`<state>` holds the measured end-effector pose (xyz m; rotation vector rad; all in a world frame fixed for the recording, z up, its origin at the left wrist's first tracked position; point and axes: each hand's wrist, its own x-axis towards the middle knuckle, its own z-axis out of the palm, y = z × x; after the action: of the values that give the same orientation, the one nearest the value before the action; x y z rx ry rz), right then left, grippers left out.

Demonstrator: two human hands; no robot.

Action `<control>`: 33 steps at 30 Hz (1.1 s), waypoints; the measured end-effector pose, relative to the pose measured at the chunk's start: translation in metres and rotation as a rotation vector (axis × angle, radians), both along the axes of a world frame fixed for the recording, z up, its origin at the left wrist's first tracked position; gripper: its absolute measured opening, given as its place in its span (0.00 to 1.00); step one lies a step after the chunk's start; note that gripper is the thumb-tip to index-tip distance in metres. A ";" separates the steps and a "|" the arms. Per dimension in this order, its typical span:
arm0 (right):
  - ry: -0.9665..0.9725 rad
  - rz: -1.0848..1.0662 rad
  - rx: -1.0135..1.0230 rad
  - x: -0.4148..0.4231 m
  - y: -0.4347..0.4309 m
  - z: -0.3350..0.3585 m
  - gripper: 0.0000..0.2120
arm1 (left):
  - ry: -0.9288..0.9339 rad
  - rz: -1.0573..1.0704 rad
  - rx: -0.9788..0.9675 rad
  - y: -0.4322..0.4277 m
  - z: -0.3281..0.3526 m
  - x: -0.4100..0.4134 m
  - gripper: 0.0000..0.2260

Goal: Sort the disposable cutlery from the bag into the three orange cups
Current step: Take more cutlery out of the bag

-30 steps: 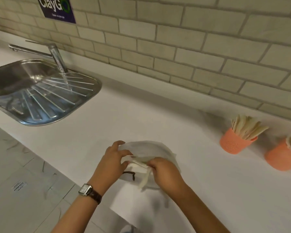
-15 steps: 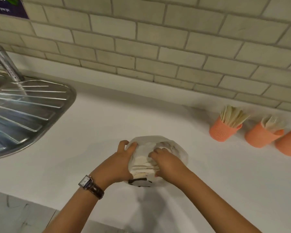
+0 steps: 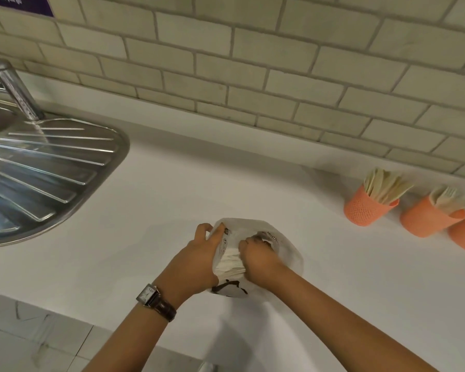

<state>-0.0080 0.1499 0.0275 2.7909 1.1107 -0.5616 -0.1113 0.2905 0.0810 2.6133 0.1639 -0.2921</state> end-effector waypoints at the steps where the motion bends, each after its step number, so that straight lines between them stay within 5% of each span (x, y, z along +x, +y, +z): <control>1: -0.003 -0.013 0.010 0.001 -0.001 -0.001 0.17 | -0.006 0.016 -0.017 0.002 0.000 -0.001 0.44; 7: 0.063 -0.029 0.132 0.007 -0.011 0.001 0.12 | -0.112 0.093 -0.323 0.000 -0.001 0.001 0.24; 12: 0.246 -0.117 0.167 0.008 -0.023 0.008 0.11 | -0.051 0.111 0.033 0.008 -0.012 0.002 0.22; 15: 0.287 -0.146 0.197 0.007 -0.026 0.012 0.08 | -0.003 0.147 0.048 0.007 -0.012 0.002 0.21; 17: 0.394 -0.161 0.211 0.006 -0.027 0.011 0.10 | 0.089 0.151 -0.116 0.010 -0.005 0.005 0.21; 21: 0.563 -0.155 0.378 0.001 -0.035 0.027 0.15 | 0.190 0.297 -0.868 0.013 0.009 0.006 0.21; 27: 0.774 -0.119 0.391 0.005 -0.035 0.059 0.24 | 0.043 0.383 -1.321 0.011 0.019 0.019 0.22; 29: 0.726 -0.021 0.323 0.009 -0.035 0.066 0.24 | 0.040 0.356 -1.394 0.018 0.027 0.022 0.24; 33: 0.715 0.005 0.399 0.015 -0.042 0.082 0.24 | 0.106 0.178 -1.195 0.034 0.044 0.016 0.31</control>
<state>0.0071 0.1080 0.1092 2.9738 1.4696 -1.5817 -0.0953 0.3245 0.1255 1.3928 0.1792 -0.3249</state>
